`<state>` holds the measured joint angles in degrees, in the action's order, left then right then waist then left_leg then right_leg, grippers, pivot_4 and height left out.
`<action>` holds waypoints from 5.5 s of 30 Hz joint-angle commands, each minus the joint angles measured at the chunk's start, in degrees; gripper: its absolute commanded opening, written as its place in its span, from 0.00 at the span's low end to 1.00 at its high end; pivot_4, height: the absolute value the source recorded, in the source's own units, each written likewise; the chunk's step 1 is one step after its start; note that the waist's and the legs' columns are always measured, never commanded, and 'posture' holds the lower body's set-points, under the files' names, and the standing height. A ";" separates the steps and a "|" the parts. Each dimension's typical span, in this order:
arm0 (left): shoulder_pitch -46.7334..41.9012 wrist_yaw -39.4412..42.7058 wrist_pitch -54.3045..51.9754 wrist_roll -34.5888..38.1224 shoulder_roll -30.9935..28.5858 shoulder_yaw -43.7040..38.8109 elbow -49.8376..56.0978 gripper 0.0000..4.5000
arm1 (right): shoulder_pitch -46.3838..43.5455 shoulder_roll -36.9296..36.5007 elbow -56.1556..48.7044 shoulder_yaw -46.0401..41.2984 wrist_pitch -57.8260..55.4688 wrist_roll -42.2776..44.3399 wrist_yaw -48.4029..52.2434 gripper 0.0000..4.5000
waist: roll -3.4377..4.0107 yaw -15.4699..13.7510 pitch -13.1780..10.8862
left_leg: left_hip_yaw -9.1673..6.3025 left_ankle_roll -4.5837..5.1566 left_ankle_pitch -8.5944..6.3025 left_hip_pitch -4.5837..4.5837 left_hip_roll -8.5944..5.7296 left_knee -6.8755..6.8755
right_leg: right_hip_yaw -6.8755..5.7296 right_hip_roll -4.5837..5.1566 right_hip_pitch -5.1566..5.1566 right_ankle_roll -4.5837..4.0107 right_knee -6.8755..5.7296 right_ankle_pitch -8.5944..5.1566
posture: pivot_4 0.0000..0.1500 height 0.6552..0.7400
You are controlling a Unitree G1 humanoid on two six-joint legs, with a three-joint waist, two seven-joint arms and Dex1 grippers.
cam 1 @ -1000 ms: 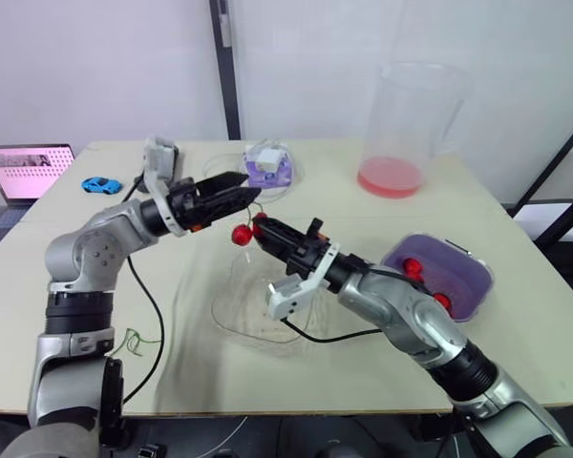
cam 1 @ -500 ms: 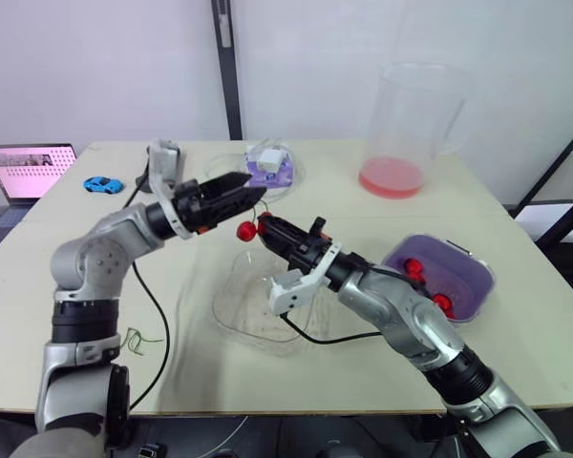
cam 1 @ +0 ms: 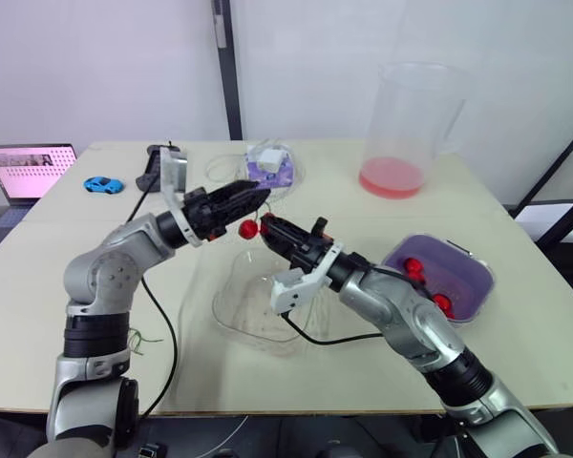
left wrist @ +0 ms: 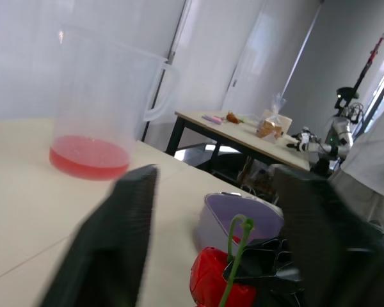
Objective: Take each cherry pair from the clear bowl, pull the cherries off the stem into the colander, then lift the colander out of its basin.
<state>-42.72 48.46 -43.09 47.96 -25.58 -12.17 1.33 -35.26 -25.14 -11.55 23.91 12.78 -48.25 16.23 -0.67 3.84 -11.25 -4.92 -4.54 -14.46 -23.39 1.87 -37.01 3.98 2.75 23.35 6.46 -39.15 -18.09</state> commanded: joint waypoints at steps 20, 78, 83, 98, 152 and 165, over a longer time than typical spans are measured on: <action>-0.31 -0.58 2.47 0.73 0.80 -0.45 1.42 0.01 | -0.11 0.54 -1.37 -1.54 0.07 0.52 0.27 0.30 | 0.00 0.00 0.00 | 0.00 0.00 0.00 0.00 0.00 0.00 | 0.00 0.00 0.00 0.00 0.00 0.00 | 1.00 0.92; -2.07 5.67 6.49 -0.73 -2.65 -0.25 -4.56 0.00 | 4.00 -5.72 -4.69 -9.01 2.75 19.47 9.40 0.99 | 0.00 -0.48 0.00 | 0.01 0.05 -0.03 0.00 -0.01 -0.01 | -0.01 0.01 -0.02 0.00 0.01 0.00 | 1.00 0.92; -3.16 11.42 6.31 -0.98 -5.76 0.88 -6.33 0.00 | 6.95 -0.34 -11.40 -19.01 -26.47 50.39 20.16 0.99 | 0.00 -0.34 0.00 | 0.01 0.13 -0.07 0.03 0.00 -0.01 | 0.00 0.00 -0.06 0.00 0.01 0.00 | 1.00 0.92; 1.06 19.57 1.86 1.09 -7.39 4.77 1.48 0.00 | -6.46 -0.98 -19.02 -28.81 -77.23 98.24 17.79 0.99 | 0.05 -0.35 -0.03 | -0.04 0.24 -0.13 0.03 0.02 0.01 | -0.03 -0.03 -0.06 0.00 0.03 0.00 | 1.00 0.92; 3.63 13.48 0.89 4.65 -4.79 2.82 5.15 0.00 | -5.45 -13.51 -12.20 -31.35 -82.11 98.79 19.13 0.38 | 0.08 -1.39 -0.05 | 0.01 0.24 -0.13 -0.03 -0.01 0.00 | -0.01 0.01 -0.03 0.00 0.09 0.00 | 1.00 0.92; 3.59 14.06 2.91 3.63 -3.79 3.19 3.53 0.00 | 1.56 -45.93 7.64 -22.17 -64.00 77.09 41.10 0.38 | 0.05 -1.26 -0.05 | 0.13 0.47 -0.26 0.02 0.01 -0.04 | 0.10 -0.04 -0.08 0.01 0.21 -0.01 | 1.00 0.92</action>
<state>-38.63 62.15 -41.55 51.53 -29.20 -7.90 4.11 -33.89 -69.78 -4.10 1.01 -53.67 31.53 56.14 -0.62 2.58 -11.31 -4.77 -4.08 -14.72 -23.37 1.88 -37.06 4.10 2.71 23.27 6.48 -38.94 -18.10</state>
